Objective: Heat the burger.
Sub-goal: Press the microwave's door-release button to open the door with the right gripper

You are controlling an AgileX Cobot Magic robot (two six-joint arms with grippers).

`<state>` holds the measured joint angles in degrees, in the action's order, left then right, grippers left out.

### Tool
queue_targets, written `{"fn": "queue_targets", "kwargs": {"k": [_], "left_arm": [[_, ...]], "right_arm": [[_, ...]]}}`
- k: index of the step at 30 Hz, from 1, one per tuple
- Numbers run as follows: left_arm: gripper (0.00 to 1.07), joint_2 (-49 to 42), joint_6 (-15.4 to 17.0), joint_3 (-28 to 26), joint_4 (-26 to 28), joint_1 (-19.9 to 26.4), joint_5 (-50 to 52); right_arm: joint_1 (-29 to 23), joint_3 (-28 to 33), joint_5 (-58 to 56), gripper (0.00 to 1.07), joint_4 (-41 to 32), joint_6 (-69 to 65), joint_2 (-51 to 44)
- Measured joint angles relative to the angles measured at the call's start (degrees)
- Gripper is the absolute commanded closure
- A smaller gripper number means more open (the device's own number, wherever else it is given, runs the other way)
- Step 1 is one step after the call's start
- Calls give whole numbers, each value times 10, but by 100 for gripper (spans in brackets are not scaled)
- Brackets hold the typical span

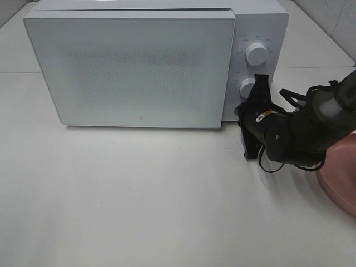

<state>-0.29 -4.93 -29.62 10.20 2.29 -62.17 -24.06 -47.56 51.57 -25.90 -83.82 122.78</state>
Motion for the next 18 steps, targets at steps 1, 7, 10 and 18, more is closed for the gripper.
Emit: {"fn": "queue_targets", "kwargs": {"k": [1, 7, 10, 18], "left_arm": [[9, 0, 0, 0, 0, 0, 0], [9, 0, 0, 0, 0, 0, 0], [9, 0, 0, 0, 0, 0, 0], [9, 0, 0, 0, 0, 0, 0]], "right_arm": [[-1, -7, -15, 107, -12, 4, 0], [-3, -9, -16, 107, -22, 11, 1], [-3, -10, -16, 107, -22, 11, 3], [-2, -2, -17, 107, -7, 11, -5]]}}
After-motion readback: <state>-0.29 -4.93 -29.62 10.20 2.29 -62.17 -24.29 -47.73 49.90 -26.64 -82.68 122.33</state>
